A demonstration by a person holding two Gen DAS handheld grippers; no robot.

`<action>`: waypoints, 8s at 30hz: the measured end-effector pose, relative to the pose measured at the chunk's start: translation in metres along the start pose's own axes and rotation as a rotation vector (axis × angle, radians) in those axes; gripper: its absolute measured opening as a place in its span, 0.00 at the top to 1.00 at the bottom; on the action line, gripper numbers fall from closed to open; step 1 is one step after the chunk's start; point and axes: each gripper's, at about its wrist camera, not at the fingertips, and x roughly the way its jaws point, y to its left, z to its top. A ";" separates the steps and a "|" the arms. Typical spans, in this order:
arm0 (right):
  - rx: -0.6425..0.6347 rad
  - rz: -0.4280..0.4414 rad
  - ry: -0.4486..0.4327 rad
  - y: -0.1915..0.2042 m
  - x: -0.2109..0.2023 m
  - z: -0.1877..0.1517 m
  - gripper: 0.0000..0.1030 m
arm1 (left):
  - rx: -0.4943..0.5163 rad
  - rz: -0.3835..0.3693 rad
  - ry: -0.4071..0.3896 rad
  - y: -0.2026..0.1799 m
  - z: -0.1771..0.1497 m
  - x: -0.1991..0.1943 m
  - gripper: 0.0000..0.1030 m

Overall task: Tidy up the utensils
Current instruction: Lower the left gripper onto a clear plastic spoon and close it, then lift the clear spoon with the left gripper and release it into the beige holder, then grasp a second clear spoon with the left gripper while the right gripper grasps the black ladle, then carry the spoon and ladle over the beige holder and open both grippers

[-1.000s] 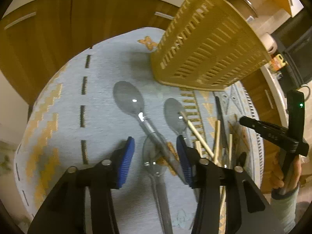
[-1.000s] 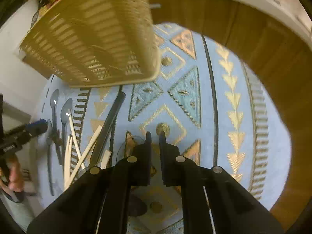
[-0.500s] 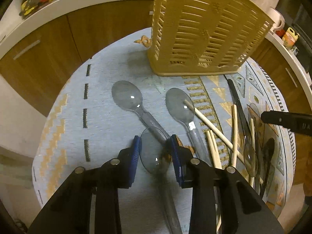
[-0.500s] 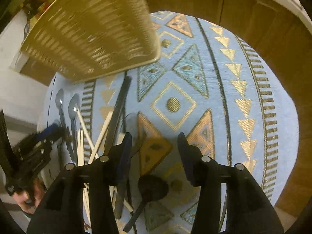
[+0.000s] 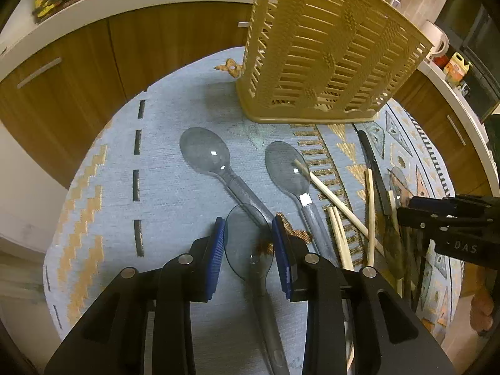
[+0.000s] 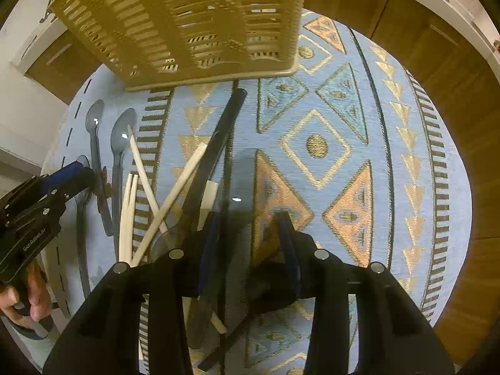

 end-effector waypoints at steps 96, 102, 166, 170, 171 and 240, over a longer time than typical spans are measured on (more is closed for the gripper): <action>0.053 0.194 -0.592 -0.031 -0.150 0.040 0.44 | -0.211 -0.128 -0.307 0.043 0.072 -0.094 0.58; 0.058 0.232 -0.465 -0.036 -0.133 0.022 0.44 | -0.263 -0.137 -0.115 0.058 0.060 -0.050 0.58; -0.039 -0.073 -0.168 0.024 -0.018 -0.042 0.64 | 0.042 -0.146 0.038 0.003 -0.030 -0.038 0.87; -0.054 -0.051 -0.174 0.025 -0.018 -0.041 0.66 | 0.007 -0.226 0.036 0.013 -0.031 -0.040 0.99; -0.055 -0.046 -0.175 0.025 -0.018 -0.041 0.66 | -0.001 -0.239 0.038 0.014 -0.031 -0.038 1.00; 0.114 0.050 -1.079 -0.026 -0.193 0.118 0.66 | 0.001 -0.008 -0.910 -0.088 0.134 -0.160 0.70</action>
